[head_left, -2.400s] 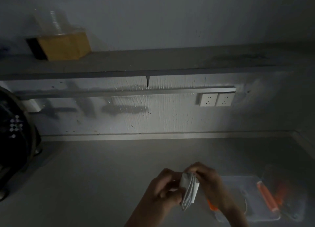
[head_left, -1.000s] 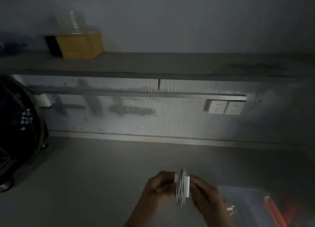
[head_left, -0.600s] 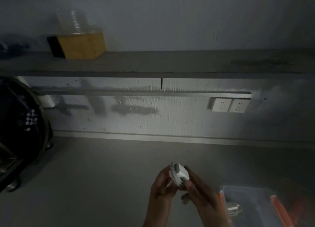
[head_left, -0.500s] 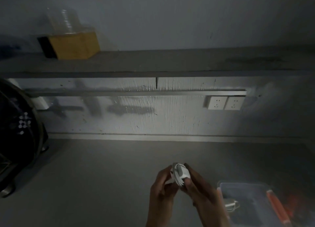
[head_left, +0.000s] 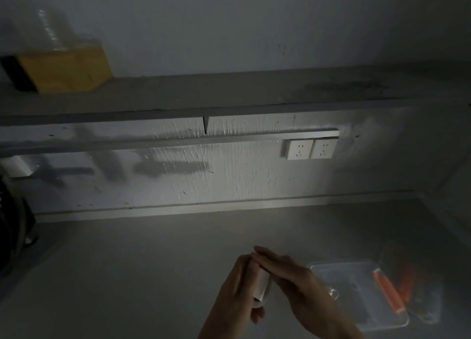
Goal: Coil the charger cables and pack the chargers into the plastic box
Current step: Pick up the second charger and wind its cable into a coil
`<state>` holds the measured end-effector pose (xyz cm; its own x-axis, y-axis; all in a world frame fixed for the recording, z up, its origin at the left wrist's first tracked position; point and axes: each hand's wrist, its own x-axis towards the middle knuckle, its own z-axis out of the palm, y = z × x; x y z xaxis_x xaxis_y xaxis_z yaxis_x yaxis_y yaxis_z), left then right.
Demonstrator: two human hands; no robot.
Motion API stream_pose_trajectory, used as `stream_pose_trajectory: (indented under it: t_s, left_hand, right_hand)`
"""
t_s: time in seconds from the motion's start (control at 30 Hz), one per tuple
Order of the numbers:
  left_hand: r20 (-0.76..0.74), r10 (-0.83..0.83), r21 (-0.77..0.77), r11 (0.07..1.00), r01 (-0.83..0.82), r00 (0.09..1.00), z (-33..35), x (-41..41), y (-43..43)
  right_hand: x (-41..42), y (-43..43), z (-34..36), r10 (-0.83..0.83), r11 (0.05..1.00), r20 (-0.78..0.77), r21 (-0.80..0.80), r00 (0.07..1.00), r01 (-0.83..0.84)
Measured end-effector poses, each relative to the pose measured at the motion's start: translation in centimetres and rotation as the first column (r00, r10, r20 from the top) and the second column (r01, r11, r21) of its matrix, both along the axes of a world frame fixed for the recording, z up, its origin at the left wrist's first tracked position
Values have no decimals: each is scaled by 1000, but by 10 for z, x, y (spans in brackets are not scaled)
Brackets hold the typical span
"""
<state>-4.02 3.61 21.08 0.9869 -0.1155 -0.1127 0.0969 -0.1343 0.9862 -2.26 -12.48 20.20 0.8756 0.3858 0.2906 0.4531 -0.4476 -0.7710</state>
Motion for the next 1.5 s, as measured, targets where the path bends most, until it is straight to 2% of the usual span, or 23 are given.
stream_pose_trajectory:
  t_s: [0.17,0.23,0.33,0.43,0.5,0.53,0.6,0.67,0.8,0.9,1.07,1.2,1.33,1.4,1.5]
  left_hand:
    - [1,235,35,971,-234,972,-3,0,-7]
    - [26,266,46,963,-267,964,-4,-1,-6]
    - [45,259,42,964,-261,965,-3,-4,-10]
    - [45,291,-22,957,-291,956,-1,-5,-17]
    - [60,324,-83,944,-318,944,0,-6,-20]
    - [66,343,-112,936,-335,937,1,-6,-22]
    - [34,391,-165,910,-381,920,3,-5,-24]
    - [-29,415,-190,891,-412,910,1,-1,-28]
    - [-150,386,-210,887,-411,910,-11,8,-27]
    - [-160,373,-243,882,-403,914,-13,10,-22]
    - [-190,327,-344,861,-374,926,0,7,-18]
    - [-145,329,-152,924,-350,933,-15,9,-13]
    - [-102,389,-80,914,-398,915,-19,8,-14]
    - [-58,408,-63,909,-411,911,-19,8,-15]
    - [38,387,89,917,-389,921,-24,7,-15]
  right_hand:
    - [4,-3,4,-166,981,22,-98,986,167]
    - [6,-3,10,-197,976,97,-78,976,204]
    - [12,-8,17,-249,939,264,-172,932,300]
    - [15,-10,22,-249,922,291,-222,924,318]
    - [15,-8,23,-248,933,223,-206,943,294]
    - [15,-7,20,-256,949,137,-155,957,276]
    - [16,-2,16,-239,969,-139,28,961,245]
    - [17,1,11,-192,944,-334,194,923,267]
    - [19,7,3,-101,859,-547,374,831,350]
    - [16,8,-3,46,792,-682,470,730,389]
    - [6,10,-13,283,780,-737,549,614,300]
    - [7,8,-20,359,685,-755,613,549,394]
    - [0,12,-22,367,655,-761,620,536,431]
    - [-6,18,-26,354,671,-776,600,522,436]
    - [-13,26,-33,347,607,-802,587,486,536]
